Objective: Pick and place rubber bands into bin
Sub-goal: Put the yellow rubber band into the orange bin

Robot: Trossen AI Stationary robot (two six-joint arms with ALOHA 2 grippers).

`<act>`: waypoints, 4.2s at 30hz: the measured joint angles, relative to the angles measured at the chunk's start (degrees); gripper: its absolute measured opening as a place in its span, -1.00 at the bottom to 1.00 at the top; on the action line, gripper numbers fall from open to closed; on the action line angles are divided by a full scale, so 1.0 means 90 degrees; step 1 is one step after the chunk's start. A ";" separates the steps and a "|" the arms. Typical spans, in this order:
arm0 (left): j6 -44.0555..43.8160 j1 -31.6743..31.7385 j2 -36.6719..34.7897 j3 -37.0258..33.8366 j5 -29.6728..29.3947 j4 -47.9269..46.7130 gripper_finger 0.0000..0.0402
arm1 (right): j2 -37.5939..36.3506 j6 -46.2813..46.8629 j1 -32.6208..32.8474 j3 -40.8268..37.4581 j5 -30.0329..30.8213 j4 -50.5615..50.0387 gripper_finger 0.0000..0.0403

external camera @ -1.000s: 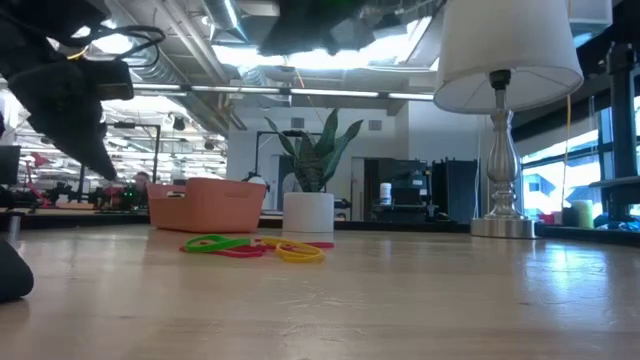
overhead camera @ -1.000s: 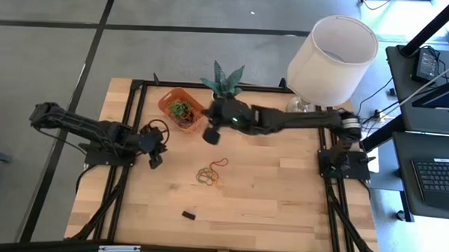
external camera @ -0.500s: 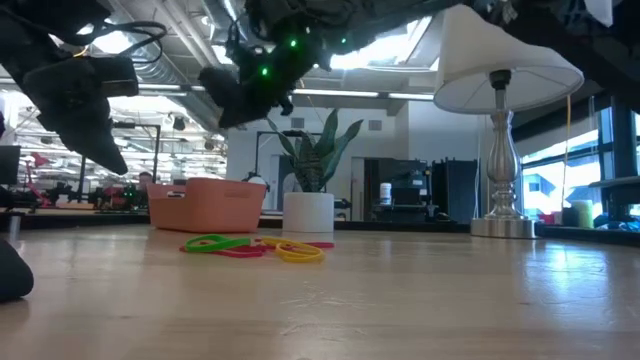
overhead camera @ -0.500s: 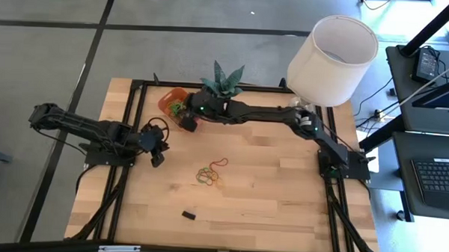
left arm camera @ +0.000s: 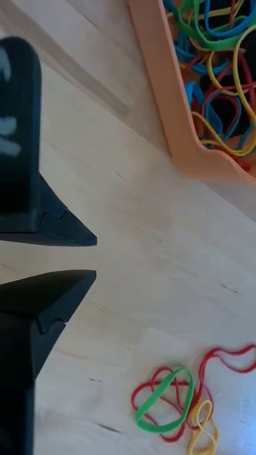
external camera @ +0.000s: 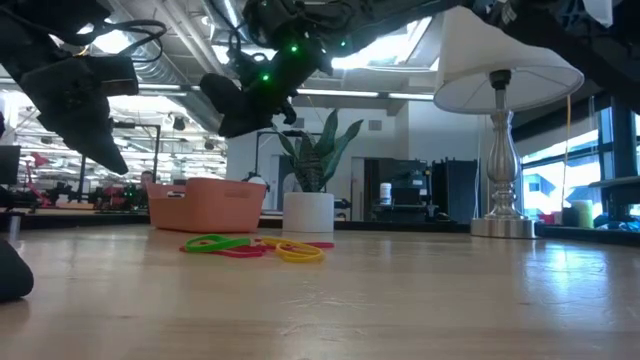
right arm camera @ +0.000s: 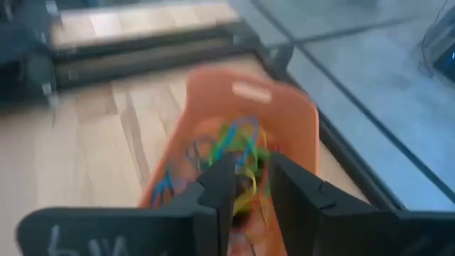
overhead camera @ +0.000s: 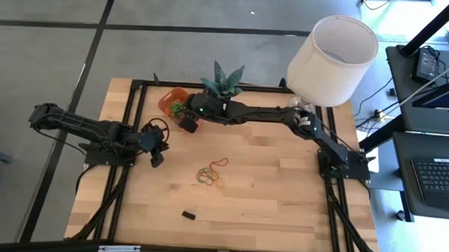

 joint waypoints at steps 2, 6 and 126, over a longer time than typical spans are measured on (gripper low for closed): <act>-0.0001 0.0000 0.0000 0.0002 0.0000 0.0000 -0.71 | -0.0128 0.0014 0.0005 -0.0013 -0.0003 -0.0360 -0.54; 0.0024 0.0000 0.0002 0.0002 -0.0007 0.0001 -0.71 | -0.0557 -0.0151 0.0057 0.0004 -0.0617 -0.1031 -0.57; 0.0043 0.0782 0.0002 0.0002 -0.0862 0.1078 -0.71 | 0.0850 -0.1360 -0.0709 0.0542 -0.2860 0.2600 -0.98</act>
